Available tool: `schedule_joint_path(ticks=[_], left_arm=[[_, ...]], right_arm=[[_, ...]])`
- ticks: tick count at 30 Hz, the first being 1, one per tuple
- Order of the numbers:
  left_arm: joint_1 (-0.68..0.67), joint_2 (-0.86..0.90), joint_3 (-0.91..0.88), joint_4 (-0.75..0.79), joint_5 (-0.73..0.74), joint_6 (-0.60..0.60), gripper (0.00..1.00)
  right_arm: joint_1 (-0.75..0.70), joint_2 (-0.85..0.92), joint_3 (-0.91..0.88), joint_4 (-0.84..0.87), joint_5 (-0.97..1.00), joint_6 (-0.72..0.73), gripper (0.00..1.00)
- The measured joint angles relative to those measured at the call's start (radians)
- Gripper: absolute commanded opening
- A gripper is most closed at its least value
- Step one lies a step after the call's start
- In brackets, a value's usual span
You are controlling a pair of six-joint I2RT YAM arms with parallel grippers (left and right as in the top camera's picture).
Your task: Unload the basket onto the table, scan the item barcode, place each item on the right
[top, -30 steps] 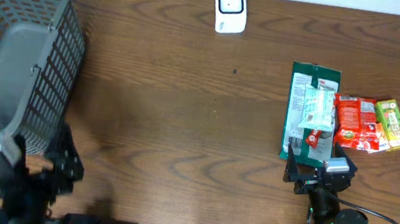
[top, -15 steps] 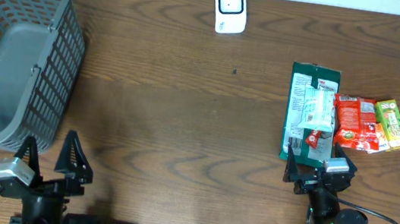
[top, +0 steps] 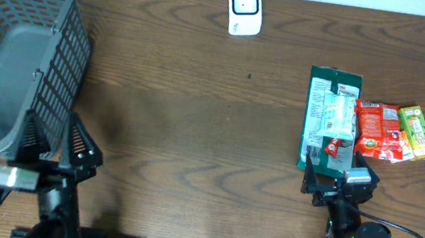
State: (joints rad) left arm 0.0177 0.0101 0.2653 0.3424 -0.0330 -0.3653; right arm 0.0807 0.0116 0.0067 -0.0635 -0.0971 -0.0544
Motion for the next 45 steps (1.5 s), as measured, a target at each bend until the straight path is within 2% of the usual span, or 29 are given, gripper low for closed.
schedule_joint_path(ticks=[14,26,41,45], left_arm=[[0.0,0.0,-0.234,0.002,0.0,-0.005,0.85],[0.0,0.0,-0.259,-0.323,0.0,0.005,0.85],[0.0,0.0,-0.249,-0.366,0.055,0.232,0.85],[0.0,0.0,-0.249,-0.367,0.061,0.258,0.85]], right_arm=[[0.0,0.0,0.0,0.0,0.0,0.0,0.99],[0.0,0.0,0.0,0.0,0.0,0.0,0.99],[0.0,0.0,0.0,0.0,0.0,0.0,0.99],[0.0,0.0,0.0,0.0,0.0,0.0,0.99]])
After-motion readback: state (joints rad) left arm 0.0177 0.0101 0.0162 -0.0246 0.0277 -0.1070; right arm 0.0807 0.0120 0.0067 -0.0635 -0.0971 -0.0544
